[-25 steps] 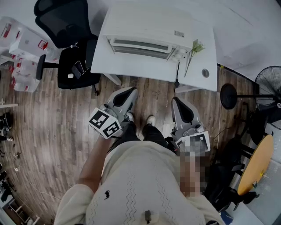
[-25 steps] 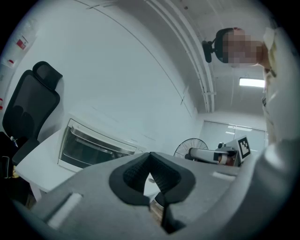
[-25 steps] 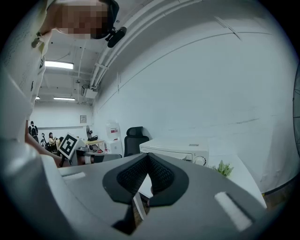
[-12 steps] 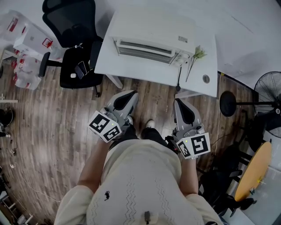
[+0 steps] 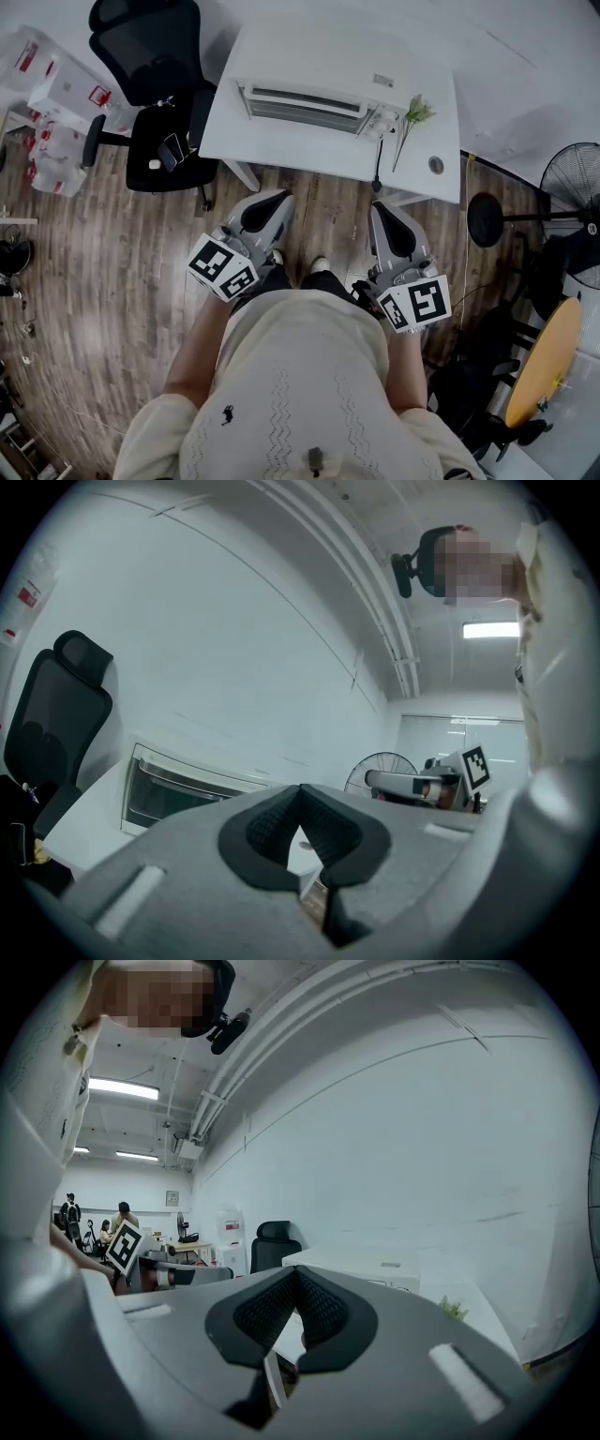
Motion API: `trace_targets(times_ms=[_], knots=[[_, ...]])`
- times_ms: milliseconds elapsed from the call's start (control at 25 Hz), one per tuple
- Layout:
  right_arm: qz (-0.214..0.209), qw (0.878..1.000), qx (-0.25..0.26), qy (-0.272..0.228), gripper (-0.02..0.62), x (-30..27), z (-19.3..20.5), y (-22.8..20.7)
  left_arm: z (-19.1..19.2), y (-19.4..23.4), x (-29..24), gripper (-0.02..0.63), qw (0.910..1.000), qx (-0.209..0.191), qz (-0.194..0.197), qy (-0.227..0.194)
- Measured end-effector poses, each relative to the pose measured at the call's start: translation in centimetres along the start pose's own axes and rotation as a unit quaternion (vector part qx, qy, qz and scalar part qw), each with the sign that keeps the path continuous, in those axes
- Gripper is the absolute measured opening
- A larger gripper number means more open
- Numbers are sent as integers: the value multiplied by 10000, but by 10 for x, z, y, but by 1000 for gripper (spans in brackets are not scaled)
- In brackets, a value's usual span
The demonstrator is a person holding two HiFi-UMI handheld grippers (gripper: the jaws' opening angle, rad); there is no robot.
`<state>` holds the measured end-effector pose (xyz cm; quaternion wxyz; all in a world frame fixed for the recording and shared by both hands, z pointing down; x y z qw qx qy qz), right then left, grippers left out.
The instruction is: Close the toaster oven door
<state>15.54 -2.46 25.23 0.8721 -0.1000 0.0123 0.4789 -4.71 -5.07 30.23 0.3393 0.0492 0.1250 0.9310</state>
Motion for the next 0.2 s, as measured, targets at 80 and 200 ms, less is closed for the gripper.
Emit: trace_targets(times_ms=[80, 200], knots=[[3, 10000, 3, -10, 9, 0, -1, -1, -2, -1, -1, 3, 10000, -19, 10, -10], [16, 10000, -2, -17, 9, 2, -2, -2, -3, -4, -2, 3, 10000, -16, -12, -12]])
Point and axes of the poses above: the fingertips, and each gripper's own axes: x backward along the fingers, y to its left, z out of its underside, the point moved 6 cm from there along x, backward along the fingers, and after that the axes turned 6 degrees about -x, right-handed, at the moved point
